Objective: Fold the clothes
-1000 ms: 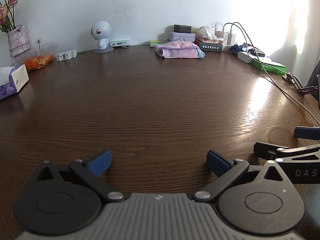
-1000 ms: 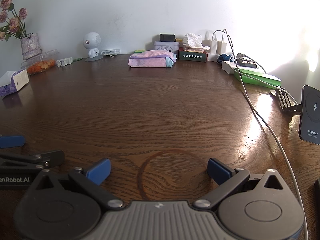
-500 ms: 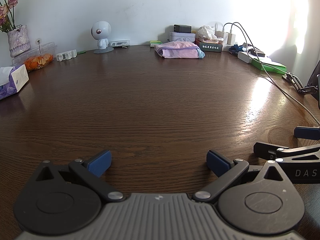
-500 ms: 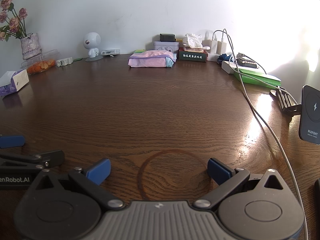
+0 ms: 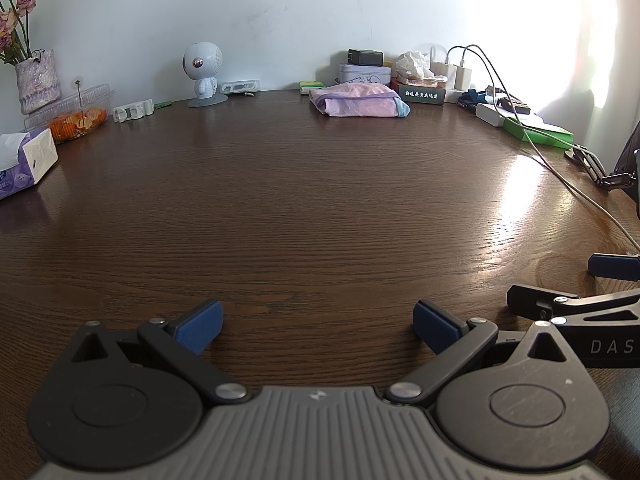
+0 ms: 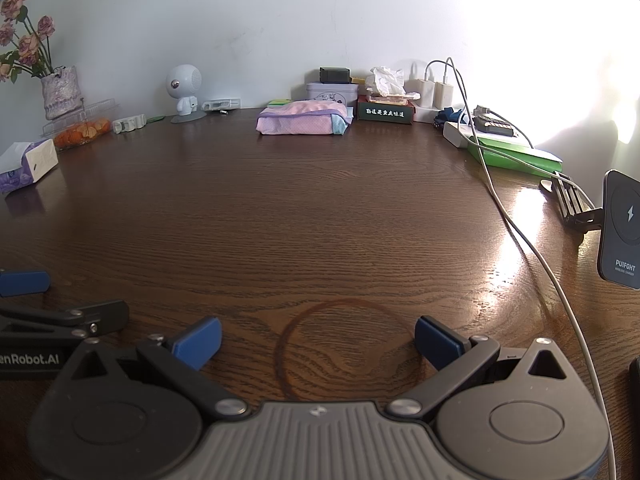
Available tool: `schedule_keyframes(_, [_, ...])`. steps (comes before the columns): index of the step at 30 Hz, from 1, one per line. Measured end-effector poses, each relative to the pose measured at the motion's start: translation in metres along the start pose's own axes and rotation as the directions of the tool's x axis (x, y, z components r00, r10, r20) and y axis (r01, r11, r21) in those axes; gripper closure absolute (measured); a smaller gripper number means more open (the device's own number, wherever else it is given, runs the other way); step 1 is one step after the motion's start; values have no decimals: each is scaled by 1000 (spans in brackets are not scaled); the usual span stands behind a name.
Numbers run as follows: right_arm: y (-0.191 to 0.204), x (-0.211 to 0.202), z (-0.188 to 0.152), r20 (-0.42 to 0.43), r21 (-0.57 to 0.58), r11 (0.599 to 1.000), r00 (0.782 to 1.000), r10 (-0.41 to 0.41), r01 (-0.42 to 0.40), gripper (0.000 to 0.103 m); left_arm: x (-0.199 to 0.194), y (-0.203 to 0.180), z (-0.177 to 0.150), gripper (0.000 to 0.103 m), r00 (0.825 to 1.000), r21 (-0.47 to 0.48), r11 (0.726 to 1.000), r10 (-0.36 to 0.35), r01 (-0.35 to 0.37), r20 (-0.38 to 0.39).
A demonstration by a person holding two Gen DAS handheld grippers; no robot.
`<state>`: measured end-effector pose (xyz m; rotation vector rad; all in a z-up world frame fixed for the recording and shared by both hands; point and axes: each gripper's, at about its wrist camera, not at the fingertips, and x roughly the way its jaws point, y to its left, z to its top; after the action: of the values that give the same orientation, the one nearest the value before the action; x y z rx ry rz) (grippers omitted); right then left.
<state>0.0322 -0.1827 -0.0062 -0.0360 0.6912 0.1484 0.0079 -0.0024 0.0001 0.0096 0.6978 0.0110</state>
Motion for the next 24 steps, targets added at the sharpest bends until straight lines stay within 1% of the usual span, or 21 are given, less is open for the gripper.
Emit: schedule_keyframes(24, [0, 0, -1, 1, 1, 1000, 1000, 0, 0, 0, 1, -1, 1, 0, 1000, -4, 1000, 5, -5, -1])
